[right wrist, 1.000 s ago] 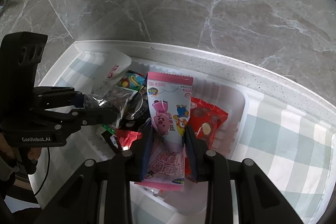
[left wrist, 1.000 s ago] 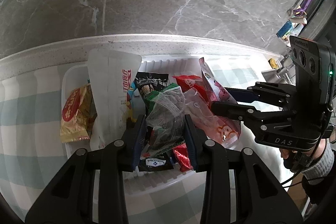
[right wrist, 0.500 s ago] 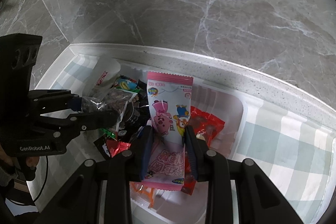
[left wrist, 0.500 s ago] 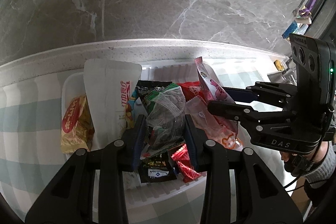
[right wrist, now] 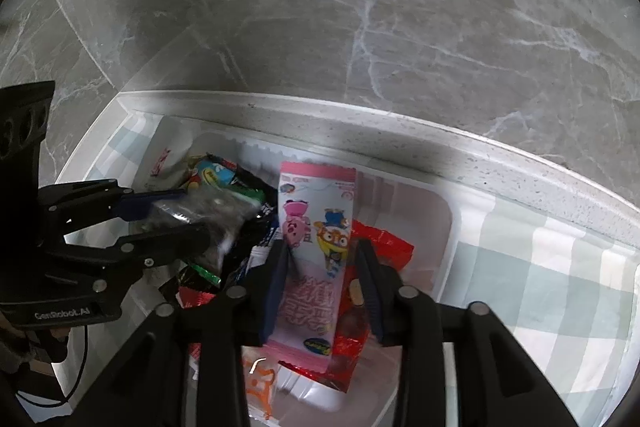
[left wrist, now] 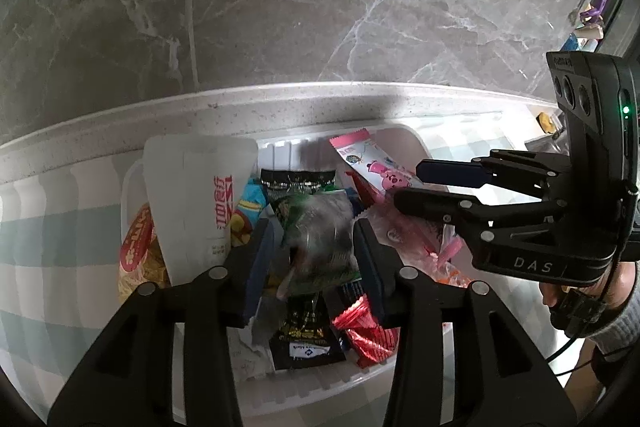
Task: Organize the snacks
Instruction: 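Lower both packets into the tray and open both grippers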
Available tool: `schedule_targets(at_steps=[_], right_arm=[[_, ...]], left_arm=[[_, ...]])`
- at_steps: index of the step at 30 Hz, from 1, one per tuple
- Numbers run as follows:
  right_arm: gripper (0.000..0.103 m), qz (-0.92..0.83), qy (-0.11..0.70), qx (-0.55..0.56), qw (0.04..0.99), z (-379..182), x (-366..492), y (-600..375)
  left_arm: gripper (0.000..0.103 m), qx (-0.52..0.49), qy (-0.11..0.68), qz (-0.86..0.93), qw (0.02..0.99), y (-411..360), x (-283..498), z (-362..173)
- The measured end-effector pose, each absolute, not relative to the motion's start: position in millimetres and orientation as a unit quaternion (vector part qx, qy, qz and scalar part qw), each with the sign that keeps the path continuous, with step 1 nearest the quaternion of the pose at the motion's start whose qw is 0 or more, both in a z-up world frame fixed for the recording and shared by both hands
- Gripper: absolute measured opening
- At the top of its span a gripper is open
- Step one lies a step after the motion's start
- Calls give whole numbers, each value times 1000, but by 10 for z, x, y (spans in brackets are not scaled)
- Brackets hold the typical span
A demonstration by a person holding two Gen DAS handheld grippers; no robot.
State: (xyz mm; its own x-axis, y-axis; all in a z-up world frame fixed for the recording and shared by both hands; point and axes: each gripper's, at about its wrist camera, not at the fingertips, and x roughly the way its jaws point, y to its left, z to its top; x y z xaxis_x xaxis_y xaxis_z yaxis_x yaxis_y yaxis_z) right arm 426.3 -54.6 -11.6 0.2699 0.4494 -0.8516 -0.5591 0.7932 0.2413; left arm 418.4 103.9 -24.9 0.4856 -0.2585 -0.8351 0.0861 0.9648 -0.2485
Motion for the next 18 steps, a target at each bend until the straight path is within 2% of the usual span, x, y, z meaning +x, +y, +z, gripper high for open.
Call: schedule_targets(at_steps=[3, 18], right_arm=[[42, 317, 512, -48, 797, -105, 4272, -554], [44, 316, 495, -34, 808, 88, 4068, -746]], left_arm=[[44, -83, 490, -99, 862, 1018, 4196, -212], [44, -80, 467, -110, 874, 1042, 4011, 67]])
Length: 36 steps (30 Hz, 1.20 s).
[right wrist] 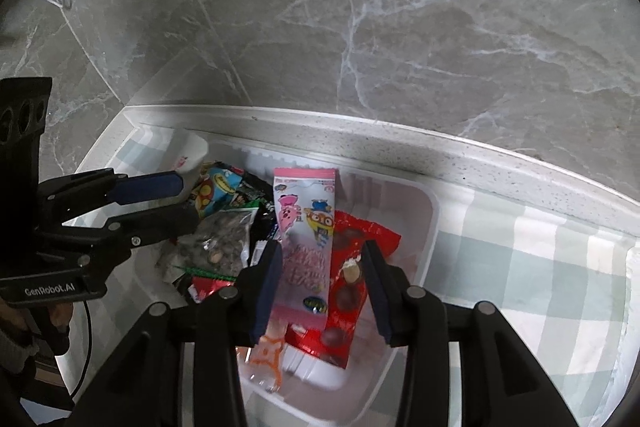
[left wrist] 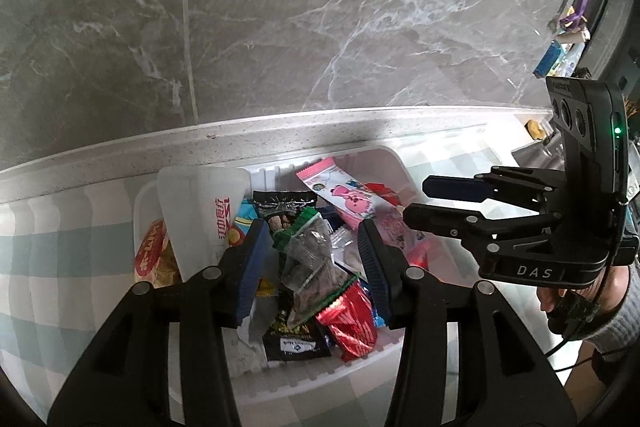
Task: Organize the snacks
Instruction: 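Lower both packets into the tray and open both grippers, then move both open grippers toward the remaining red-white and orange packets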
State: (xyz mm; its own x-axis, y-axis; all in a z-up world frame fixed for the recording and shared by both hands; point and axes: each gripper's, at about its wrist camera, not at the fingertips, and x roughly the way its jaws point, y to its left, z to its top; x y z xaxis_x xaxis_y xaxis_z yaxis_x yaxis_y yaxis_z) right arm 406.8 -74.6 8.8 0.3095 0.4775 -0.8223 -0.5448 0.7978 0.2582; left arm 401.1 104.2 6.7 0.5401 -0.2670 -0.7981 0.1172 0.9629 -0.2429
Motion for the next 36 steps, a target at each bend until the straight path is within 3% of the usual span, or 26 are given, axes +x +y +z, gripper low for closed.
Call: schedule_targets(at_steps=[20, 36], right_arm=[[49, 348, 462, -57, 814, 530, 3039, -870], [49, 421, 480, -107, 762, 357, 1841, -718]], left_arm=[[44, -86, 466, -102, 875, 1127, 2883, 375], [44, -82, 517, -92, 847, 1136, 1668, 35]])
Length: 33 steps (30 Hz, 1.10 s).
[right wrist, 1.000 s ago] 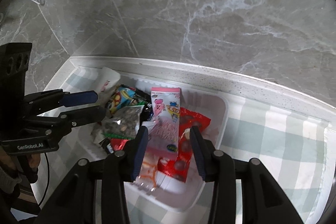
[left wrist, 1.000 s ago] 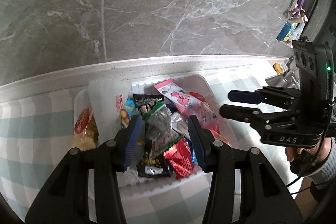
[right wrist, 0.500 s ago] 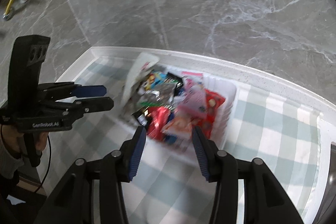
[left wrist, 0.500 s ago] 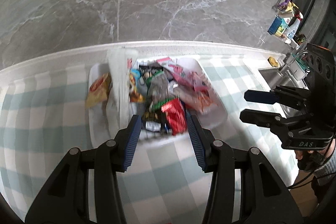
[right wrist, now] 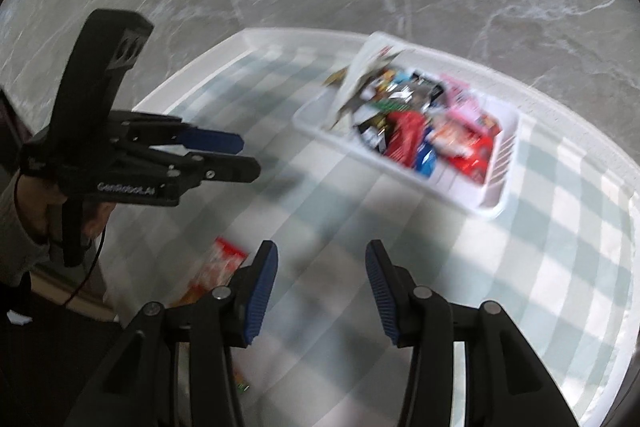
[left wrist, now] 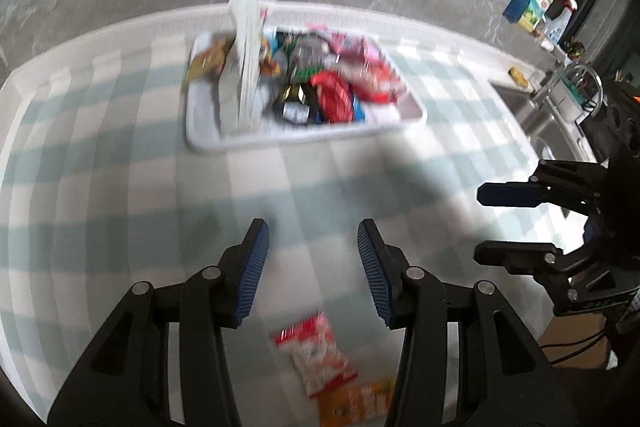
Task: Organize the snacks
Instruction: 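Move both open grippers toward the remaining red-white and orange packets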
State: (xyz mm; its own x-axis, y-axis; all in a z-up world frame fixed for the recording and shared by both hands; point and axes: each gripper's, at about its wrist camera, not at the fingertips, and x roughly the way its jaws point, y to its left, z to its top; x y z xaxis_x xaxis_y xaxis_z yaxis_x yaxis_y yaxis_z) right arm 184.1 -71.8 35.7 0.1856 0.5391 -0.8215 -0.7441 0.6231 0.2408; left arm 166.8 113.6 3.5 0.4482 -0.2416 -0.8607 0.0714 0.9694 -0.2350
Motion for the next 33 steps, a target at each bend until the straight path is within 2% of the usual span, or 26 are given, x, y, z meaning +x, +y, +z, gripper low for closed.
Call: schedule_targets(at_steps=[12, 33], right_arm=[[49, 488, 492, -170, 700, 24, 1127, -504], [50, 523, 473, -280, 651, -401, 593, -169]], left_arm=[[44, -101, 567, -70, 814, 1126, 1039, -435], [45, -90, 595, -83, 795, 923, 867, -760]])
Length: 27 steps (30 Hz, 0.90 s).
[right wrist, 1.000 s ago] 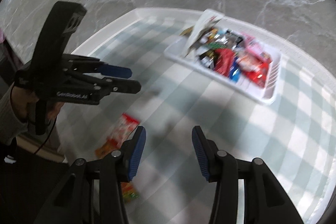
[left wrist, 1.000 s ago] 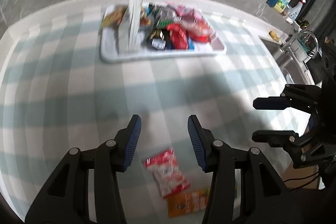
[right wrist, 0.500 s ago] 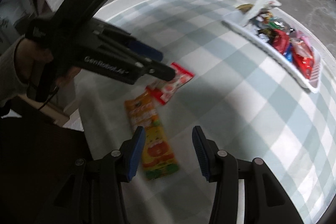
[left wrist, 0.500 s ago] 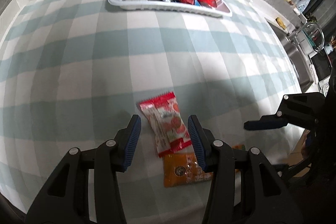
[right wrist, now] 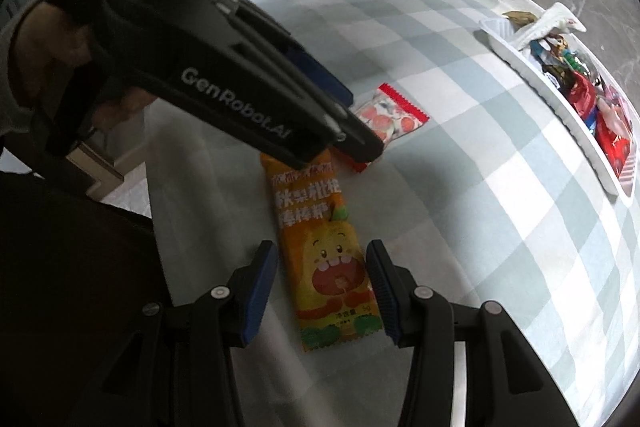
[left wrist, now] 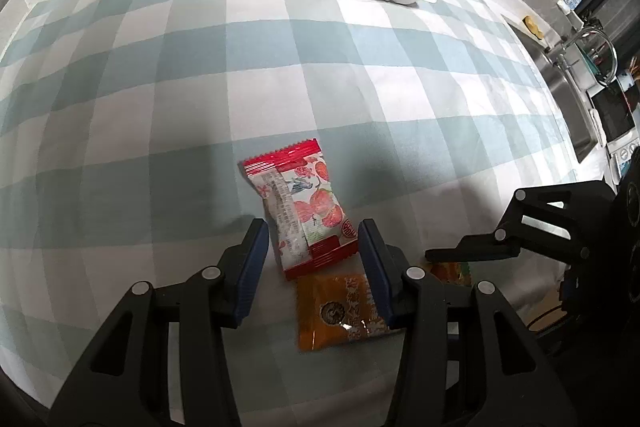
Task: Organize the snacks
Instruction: 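Move both open grippers toward the remaining red-white and orange packets, then grasp the red-white strawberry packet with left gripper while right grasps orange candy-stick packet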
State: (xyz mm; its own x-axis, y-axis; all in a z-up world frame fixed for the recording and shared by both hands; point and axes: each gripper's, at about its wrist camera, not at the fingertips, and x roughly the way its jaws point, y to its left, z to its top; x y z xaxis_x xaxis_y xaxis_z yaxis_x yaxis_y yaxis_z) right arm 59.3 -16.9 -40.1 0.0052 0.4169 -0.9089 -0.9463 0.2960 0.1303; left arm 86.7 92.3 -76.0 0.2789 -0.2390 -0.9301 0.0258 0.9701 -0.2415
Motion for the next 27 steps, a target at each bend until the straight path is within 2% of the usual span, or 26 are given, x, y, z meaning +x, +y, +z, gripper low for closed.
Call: schedule_targets(at_steps=[27], right_arm=[[51, 519, 471, -299, 648, -489, 576, -64]], left_arm=[[45, -35, 591, -76, 802, 771, 932, -803]])
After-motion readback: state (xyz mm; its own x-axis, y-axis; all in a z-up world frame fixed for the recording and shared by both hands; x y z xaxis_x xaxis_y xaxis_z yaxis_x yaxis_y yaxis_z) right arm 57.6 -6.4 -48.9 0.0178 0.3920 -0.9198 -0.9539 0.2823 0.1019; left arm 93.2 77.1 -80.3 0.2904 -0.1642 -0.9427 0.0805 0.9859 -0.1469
